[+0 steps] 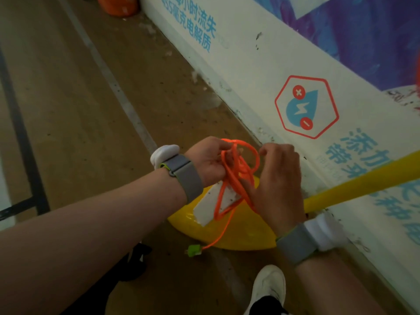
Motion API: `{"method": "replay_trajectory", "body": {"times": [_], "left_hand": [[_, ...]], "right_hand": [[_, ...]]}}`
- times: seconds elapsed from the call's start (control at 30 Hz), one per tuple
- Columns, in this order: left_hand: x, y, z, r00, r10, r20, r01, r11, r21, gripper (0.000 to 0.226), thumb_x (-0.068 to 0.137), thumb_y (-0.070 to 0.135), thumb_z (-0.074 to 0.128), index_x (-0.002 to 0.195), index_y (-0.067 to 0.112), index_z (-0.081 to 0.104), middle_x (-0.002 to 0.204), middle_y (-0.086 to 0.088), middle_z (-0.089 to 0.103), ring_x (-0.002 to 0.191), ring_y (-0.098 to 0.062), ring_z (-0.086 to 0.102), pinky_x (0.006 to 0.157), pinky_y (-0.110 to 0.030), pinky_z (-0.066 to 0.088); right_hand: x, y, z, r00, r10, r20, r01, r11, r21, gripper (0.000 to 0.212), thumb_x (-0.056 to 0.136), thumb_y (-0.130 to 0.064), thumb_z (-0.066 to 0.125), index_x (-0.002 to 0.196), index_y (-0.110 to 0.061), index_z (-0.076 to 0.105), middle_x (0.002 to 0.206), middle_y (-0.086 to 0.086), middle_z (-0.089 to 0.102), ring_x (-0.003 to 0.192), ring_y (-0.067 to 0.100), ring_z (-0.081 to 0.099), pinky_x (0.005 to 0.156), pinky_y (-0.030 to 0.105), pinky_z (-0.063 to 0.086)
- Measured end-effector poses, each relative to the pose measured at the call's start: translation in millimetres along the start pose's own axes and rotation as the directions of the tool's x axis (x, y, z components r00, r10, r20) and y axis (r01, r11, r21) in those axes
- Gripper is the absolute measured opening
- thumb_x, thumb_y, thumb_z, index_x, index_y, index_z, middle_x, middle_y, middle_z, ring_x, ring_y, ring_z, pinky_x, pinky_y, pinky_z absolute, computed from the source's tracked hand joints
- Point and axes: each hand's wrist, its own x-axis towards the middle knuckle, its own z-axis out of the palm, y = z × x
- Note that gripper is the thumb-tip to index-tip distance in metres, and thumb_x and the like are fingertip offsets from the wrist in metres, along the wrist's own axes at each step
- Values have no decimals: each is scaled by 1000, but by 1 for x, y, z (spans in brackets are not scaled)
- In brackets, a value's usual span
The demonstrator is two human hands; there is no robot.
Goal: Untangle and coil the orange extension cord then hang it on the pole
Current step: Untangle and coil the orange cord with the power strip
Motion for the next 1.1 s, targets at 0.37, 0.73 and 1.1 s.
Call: {"method": "replay_trajectory", "body": {"times": [0.37, 0.73, 1.1], "left_hand": [[1, 0, 3, 968, 98, 229, -120, 989, 81, 17, 94, 4, 42, 80, 4, 51, 71, -7, 47, 64, -13, 44, 72, -26, 40], [-8, -6, 3, 889, 116, 444, -217, 958, 184, 18, 74, 14, 58, 90, 5, 55, 83, -9, 52, 78, -19, 49, 77, -31, 40], [12, -31, -1, 818, 419, 393, -470, 94, 878, 48, 81, 54, 32, 109, 23, 56, 108, -10, 63, 104, -35, 57, 90, -45, 45]], "right_hand": [[10, 6, -5, 923, 67, 379, -285, 781, 556, 11, 78, -36, 59, 89, -33, 62, 79, -5, 57, 69, 18, 55, 61, 26, 44], [16, 14, -10, 895, 129, 426, -380, 720, 581, 8, 78, -23, 74, 86, -22, 73, 80, 5, 70, 73, 30, 60, 72, 42, 50], [18, 16, -2, 849, 441, 292, -506, 519, 689, 10, 78, -14, 72, 70, -18, 67, 72, 4, 68, 72, 17, 59, 70, 32, 49]]}}
